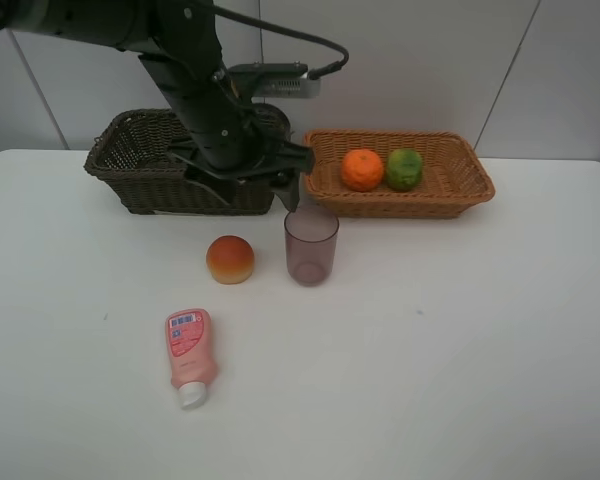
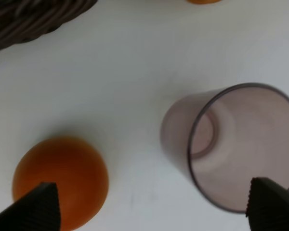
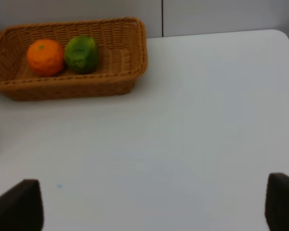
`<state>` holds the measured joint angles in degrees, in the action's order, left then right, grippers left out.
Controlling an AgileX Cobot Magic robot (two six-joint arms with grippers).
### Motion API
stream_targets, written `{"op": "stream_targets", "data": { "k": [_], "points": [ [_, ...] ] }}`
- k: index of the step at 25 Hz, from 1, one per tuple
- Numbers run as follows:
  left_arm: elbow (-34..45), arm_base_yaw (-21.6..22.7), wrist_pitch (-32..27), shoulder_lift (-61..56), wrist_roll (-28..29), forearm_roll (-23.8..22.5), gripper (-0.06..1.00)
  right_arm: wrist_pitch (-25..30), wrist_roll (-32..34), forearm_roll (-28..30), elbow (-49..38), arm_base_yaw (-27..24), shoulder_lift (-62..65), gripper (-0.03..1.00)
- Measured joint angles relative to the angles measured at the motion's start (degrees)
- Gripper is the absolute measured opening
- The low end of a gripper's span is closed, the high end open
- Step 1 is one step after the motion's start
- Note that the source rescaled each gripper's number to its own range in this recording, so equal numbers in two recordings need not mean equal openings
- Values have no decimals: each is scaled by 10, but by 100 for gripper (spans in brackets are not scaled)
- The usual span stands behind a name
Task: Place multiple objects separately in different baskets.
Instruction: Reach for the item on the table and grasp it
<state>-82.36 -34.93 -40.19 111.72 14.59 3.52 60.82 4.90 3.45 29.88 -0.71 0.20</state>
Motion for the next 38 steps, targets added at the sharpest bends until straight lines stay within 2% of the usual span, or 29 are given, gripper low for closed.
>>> {"op": "stream_targets", "data": {
  "k": [5,12,19,29,38],
  "points": [
    [-57,-12,-32,46,6,-5,100,0,0,0,0,0,0,100],
    [-64,-13,-32,73,13,-50,100,0,0,0,0,0,0,100],
    [-64,-13,5,83,11,-56,100,0,0,0,0,0,0,100],
    [-64,-31,10,102,10,-56,100,0,0,0,0,0,0,100],
    [-64,-32,49,132,10,-56,100,0,0,0,0,0,0,100]
  ]
}}
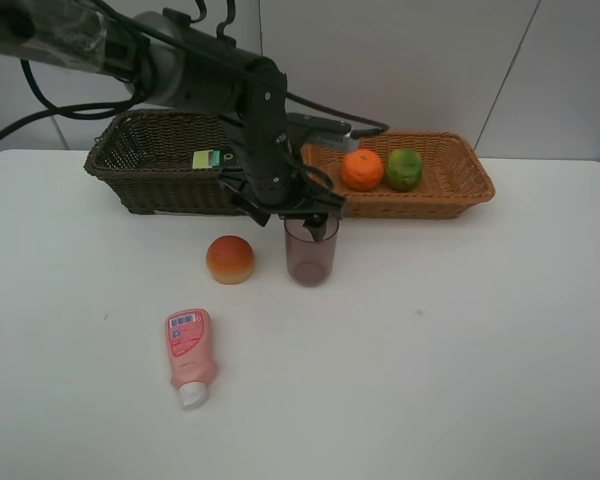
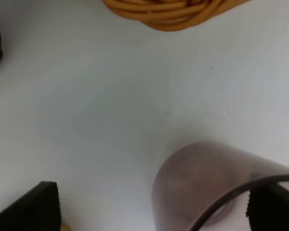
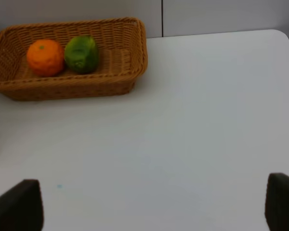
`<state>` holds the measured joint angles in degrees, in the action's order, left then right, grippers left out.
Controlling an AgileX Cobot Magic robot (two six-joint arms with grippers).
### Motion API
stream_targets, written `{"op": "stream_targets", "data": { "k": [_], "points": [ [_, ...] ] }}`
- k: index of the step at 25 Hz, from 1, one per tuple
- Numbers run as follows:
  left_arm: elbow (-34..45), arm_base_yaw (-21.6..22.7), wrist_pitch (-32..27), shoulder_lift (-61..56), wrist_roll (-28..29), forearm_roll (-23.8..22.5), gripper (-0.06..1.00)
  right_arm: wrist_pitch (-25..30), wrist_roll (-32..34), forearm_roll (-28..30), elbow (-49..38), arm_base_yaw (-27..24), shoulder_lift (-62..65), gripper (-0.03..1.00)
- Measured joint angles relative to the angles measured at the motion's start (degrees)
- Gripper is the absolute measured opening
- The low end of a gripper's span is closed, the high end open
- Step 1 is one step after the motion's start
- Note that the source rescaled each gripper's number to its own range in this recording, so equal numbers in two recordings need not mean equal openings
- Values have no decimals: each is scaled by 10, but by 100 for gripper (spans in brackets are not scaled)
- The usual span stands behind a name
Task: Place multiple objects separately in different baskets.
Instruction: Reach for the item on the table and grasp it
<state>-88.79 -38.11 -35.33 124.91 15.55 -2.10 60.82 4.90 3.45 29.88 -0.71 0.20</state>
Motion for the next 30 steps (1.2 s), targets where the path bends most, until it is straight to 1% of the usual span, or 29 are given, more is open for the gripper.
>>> {"op": "stream_targets", "data": {
  "k": [11,12,13,14,16,17,19,20,21,23,24,30],
  "points": [
    [0,0,11,2,0,1,98,0,0,0,0,0,0,100],
    [0,0,11,2,0,1,97,0,0,0,0,0,0,100],
    [0,0,11,2,0,1,93,0,0,0,0,0,0,100],
    [0,0,11,2,0,1,93,0,0,0,0,0,0,100],
    [0,0,11,2,0,1,81,0,0,0,0,0,0,100],
    [0,0,11,2,0,1,72,0,0,0,0,0,0,100],
    [0,0,11,2,0,1,50,0,0,0,0,0,0,100],
    [0,0,12,2,0,1,30,0,0,0,0,0,0,100],
    [0,0,12,2,0,1,19,0,0,0,0,0,0,100],
    [0,-1,12,2,0,1,2,0,0,0,0,0,0,100],
    [0,-1,14,2,0,1,0,0,0,0,0,0,0,100],
    [0,-1,14,2,0,1,0,0,0,0,0,0,0,100]
  ]
}}
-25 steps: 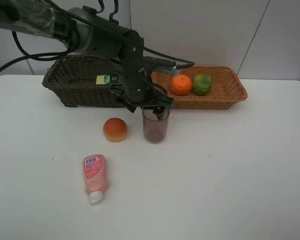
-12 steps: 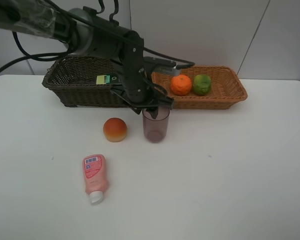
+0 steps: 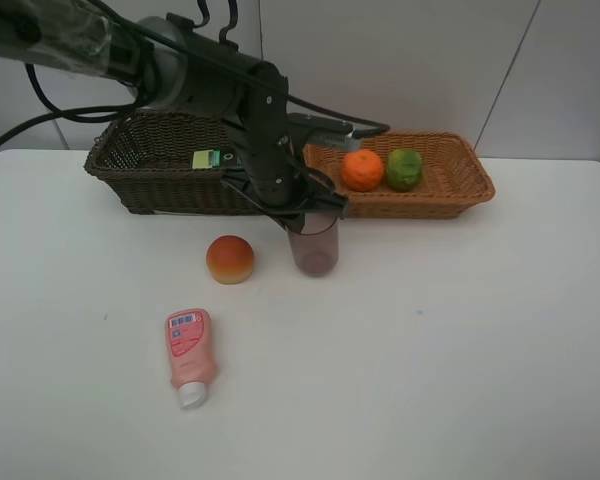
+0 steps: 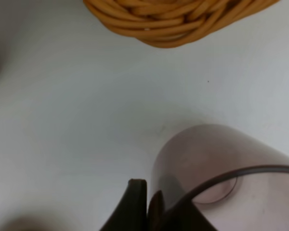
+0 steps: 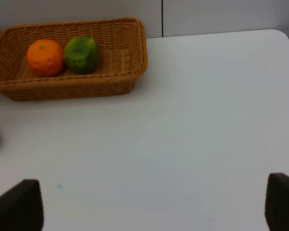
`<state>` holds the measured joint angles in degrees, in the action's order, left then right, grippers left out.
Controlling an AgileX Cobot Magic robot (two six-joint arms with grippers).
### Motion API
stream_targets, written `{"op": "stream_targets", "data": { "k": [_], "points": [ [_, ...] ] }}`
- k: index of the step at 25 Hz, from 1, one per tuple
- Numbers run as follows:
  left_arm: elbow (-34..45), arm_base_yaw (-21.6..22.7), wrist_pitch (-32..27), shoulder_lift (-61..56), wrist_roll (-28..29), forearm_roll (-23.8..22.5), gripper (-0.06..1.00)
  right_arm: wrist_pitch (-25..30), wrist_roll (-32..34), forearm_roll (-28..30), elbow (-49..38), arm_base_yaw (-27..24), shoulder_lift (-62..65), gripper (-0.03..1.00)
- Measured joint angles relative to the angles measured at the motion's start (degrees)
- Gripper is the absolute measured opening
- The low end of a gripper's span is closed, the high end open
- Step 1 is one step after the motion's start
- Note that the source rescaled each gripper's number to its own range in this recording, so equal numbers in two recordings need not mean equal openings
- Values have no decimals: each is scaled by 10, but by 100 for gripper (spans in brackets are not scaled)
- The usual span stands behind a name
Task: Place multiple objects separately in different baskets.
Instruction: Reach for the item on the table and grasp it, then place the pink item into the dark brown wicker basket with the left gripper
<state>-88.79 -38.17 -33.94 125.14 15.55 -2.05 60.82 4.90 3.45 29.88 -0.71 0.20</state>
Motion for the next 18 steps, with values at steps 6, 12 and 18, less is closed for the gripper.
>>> {"op": "stream_targets", "data": {
  "k": [6,12,18],
  "points": [
    [0,0,0,0,0,0,0,0,0,0,0,0,0,100],
    [0,0,0,0,0,0,0,0,0,0,0,0,0,100],
    [0,0,-11,-3,0,7,0,0,0,0,0,0,0,100]
  ]
}}
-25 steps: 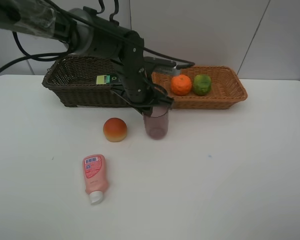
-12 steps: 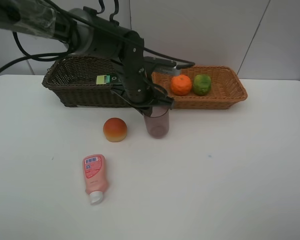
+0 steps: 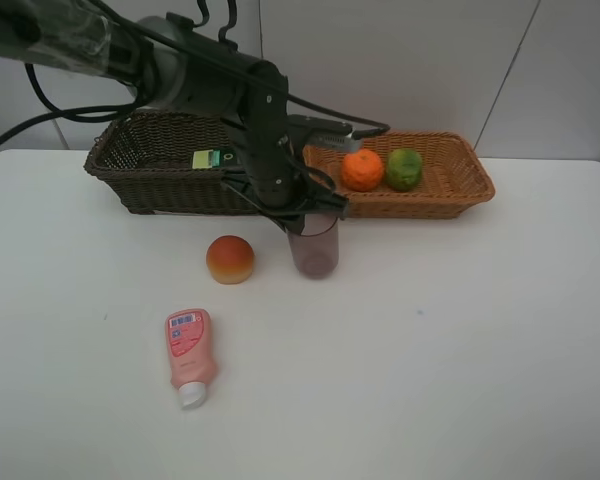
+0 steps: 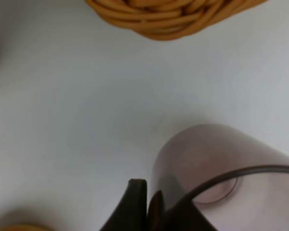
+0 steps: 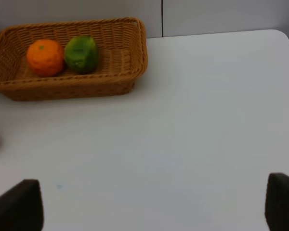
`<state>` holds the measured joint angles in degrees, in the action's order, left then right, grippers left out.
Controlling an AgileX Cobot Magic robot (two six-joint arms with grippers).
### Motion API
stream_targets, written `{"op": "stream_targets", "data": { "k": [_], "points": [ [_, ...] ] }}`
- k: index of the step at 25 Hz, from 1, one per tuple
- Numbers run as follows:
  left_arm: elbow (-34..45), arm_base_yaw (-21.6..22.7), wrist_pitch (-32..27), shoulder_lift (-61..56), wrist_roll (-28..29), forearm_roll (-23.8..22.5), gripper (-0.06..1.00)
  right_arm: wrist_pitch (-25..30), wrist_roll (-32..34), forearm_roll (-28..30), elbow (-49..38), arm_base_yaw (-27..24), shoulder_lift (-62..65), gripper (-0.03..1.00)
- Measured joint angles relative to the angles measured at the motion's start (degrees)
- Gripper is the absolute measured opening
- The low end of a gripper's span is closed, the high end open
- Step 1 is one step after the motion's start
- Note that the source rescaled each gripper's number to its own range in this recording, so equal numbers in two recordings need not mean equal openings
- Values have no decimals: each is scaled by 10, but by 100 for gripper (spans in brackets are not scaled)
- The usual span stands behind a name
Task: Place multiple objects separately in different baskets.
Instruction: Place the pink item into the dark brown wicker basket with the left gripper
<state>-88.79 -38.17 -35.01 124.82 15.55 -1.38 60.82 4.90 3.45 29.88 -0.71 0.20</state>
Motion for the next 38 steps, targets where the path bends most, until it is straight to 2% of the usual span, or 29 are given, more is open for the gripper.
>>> {"op": "stream_targets", "data": {
  "k": [8,15,21,29,38],
  "points": [
    [0,6,-56,-74,2,1,0,0,0,0,0,0,0,100],
    [0,38,-97,-149,29,-2,0,0,0,0,0,0,0,100],
    [0,90,-109,-195,43,-26,0,0,0,0,0,0,0,100],
    [0,174,-109,-206,47,-85,0,0,0,0,0,0,0,100],
    [0,263,-53,-186,60,-147,0,0,0,0,0,0,0,100]
  ]
}}
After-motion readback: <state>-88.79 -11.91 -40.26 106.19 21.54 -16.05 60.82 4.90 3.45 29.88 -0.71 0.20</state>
